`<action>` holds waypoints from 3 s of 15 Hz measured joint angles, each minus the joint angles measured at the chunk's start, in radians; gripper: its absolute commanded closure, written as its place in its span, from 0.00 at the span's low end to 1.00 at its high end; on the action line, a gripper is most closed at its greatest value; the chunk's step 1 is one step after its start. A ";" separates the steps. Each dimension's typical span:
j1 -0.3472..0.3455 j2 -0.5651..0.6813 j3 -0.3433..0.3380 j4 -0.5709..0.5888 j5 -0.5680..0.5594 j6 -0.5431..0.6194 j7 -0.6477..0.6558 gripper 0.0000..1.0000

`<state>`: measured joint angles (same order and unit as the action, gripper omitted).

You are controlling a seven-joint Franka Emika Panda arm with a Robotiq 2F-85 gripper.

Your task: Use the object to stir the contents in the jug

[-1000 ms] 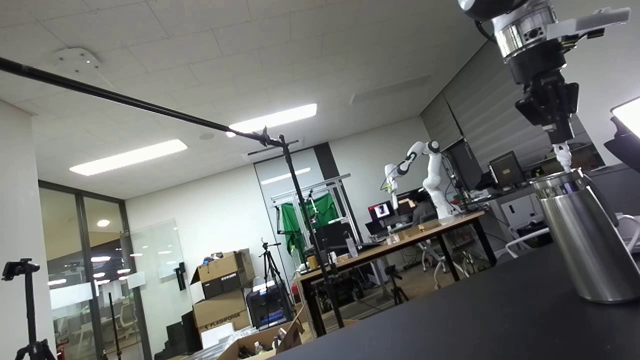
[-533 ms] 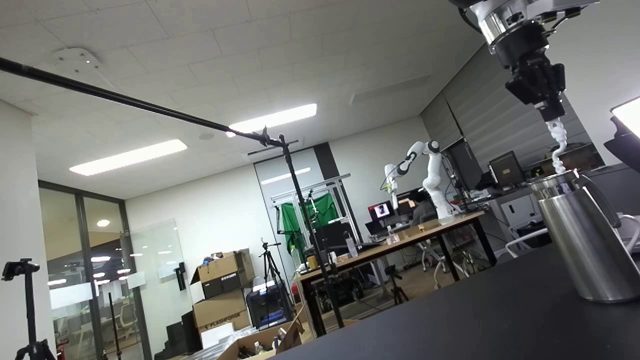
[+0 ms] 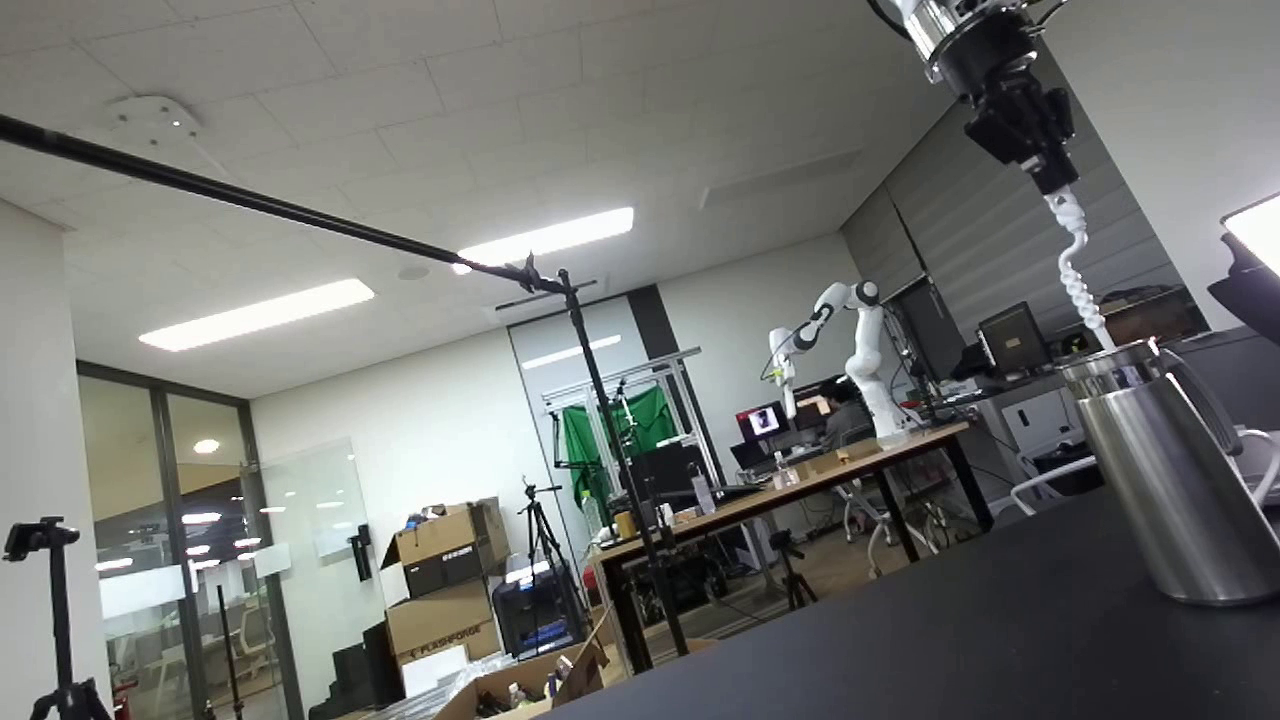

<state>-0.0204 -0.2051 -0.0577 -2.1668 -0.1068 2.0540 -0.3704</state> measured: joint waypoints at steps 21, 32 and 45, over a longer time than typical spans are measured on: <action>-0.026 0.175 -0.006 -0.009 -0.009 0.040 -0.001 0.96; 0.008 0.169 0.041 -0.016 -0.010 0.130 0.000 0.96; 0.025 0.045 0.059 0.007 -0.012 0.107 0.000 0.96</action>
<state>0.0049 -0.1600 0.0017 -2.1596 -0.1192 2.1614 -0.3707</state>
